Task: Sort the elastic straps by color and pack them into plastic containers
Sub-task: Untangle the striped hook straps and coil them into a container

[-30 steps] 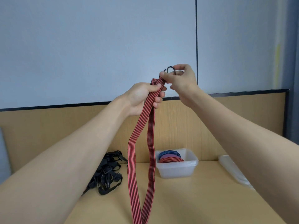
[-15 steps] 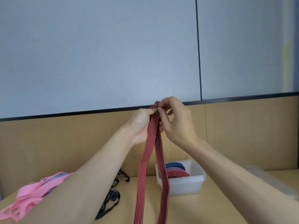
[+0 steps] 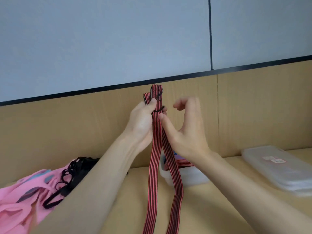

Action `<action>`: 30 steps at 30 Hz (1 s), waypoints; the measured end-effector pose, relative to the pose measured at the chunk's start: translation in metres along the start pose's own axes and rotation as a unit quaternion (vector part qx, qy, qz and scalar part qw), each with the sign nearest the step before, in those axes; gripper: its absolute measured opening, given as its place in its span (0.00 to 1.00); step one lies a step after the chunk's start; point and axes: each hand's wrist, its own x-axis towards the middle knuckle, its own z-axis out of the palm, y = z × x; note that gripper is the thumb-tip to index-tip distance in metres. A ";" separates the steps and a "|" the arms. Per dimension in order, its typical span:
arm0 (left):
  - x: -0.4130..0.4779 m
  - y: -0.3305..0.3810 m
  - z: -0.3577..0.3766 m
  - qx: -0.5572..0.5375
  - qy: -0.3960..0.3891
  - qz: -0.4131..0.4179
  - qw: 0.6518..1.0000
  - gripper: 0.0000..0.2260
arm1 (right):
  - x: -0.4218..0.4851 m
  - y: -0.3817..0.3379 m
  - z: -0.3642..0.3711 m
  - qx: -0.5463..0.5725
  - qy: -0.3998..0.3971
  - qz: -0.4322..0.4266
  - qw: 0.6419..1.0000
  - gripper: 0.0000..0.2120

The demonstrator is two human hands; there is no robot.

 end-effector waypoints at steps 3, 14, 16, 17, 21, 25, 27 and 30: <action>0.002 -0.017 0.004 -0.008 0.024 0.019 0.999 0.08 | -0.017 0.003 0.005 -0.083 -0.051 0.050 0.994 0.17; -0.008 -0.060 -0.006 -0.080 -0.027 -0.017 0.996 0.10 | -0.036 0.011 0.008 -0.163 -0.127 0.113 0.972 0.12; -0.012 -0.063 -0.007 -0.076 -0.032 -0.031 0.996 0.09 | -0.038 0.014 0.008 -0.160 -0.144 0.123 0.969 0.11; -0.013 -0.064 -0.010 -0.073 -0.030 -0.037 0.996 0.09 | -0.039 0.015 0.008 -0.152 -0.153 0.127 0.968 0.11; -0.015 -0.070 -0.023 -0.051 -0.033 -0.030 0.998 0.09 | -0.043 0.012 0.006 -0.076 -0.179 0.110 0.975 0.10; -0.013 -0.074 -0.035 0.021 -0.026 0.006 0.999 0.10 | -0.042 0.013 0.001 0.048 -0.167 0.162 0.971 0.16; -0.012 -0.074 -0.037 0.044 -0.040 0.016 0.998 0.16 | -0.040 0.015 -0.004 0.117 -0.163 0.217 0.955 0.18; -0.011 -0.075 -0.039 0.049 -0.053 0.019 0.997 0.13 | -0.037 0.014 -0.010 0.226 -0.135 0.290 0.920 0.18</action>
